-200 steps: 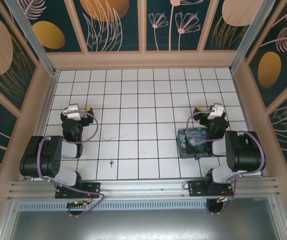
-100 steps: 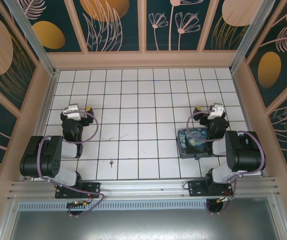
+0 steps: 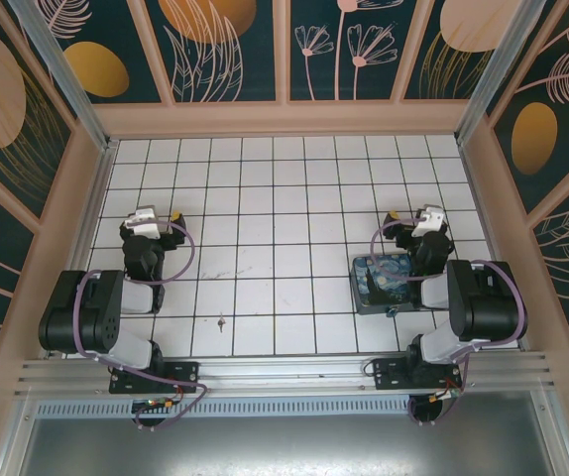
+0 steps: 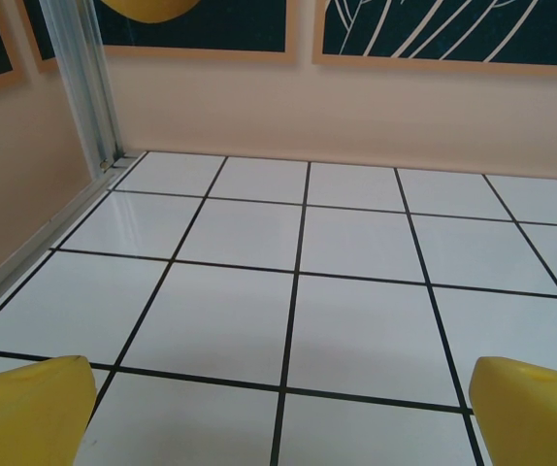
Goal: Unlock the padlock with the key
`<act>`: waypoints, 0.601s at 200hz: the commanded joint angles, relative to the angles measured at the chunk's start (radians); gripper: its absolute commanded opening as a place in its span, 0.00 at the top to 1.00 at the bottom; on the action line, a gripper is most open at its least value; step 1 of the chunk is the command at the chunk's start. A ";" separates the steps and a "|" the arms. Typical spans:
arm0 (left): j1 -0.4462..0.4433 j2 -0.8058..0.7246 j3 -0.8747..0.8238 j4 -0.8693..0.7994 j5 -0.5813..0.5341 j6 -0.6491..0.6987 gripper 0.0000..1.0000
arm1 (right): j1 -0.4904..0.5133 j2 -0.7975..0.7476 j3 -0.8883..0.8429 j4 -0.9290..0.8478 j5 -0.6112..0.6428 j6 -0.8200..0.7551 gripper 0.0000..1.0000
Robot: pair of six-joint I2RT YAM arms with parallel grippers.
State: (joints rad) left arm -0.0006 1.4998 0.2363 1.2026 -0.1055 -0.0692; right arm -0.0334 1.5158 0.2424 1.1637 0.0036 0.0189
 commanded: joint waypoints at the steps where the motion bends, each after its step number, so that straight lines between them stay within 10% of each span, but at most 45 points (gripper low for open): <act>1: 0.006 -0.073 0.059 -0.106 -0.020 -0.023 0.01 | -0.006 -0.109 0.121 -0.251 0.074 0.045 0.01; 61: 0.005 -0.273 0.319 -0.691 -0.038 -0.212 0.01 | -0.031 -0.331 0.400 -0.964 0.016 0.293 0.01; 120: -0.007 -0.383 0.483 -1.067 0.205 -0.492 0.01 | -0.113 -0.591 0.378 -1.465 0.057 0.502 0.01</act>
State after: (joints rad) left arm -0.0010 1.1374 0.6666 0.3580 -0.0292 -0.4034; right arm -0.0895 1.0031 0.6399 -0.0147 0.0391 0.4057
